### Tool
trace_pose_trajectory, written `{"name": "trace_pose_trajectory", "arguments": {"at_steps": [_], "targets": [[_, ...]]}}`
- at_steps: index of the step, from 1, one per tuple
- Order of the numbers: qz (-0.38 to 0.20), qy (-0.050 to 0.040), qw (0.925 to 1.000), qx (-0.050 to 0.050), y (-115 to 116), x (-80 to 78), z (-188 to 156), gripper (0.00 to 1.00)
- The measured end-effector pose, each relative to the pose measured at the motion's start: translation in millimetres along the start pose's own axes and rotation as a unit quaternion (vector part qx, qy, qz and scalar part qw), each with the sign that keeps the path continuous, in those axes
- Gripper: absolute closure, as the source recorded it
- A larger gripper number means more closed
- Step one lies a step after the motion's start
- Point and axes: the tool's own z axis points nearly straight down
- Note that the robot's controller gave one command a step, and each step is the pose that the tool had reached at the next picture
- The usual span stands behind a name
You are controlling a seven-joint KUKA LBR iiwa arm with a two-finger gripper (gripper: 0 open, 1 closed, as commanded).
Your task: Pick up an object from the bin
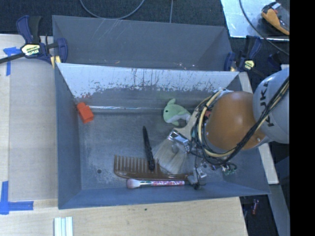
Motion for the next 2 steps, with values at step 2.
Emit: {"name": "trace_pose_trajectory", "arguments": {"at_steps": [2], "targets": [[-0.002, -0.0001, 1.0, 0.0, -1.8, -2.3, 0.1, 0.0]]}}
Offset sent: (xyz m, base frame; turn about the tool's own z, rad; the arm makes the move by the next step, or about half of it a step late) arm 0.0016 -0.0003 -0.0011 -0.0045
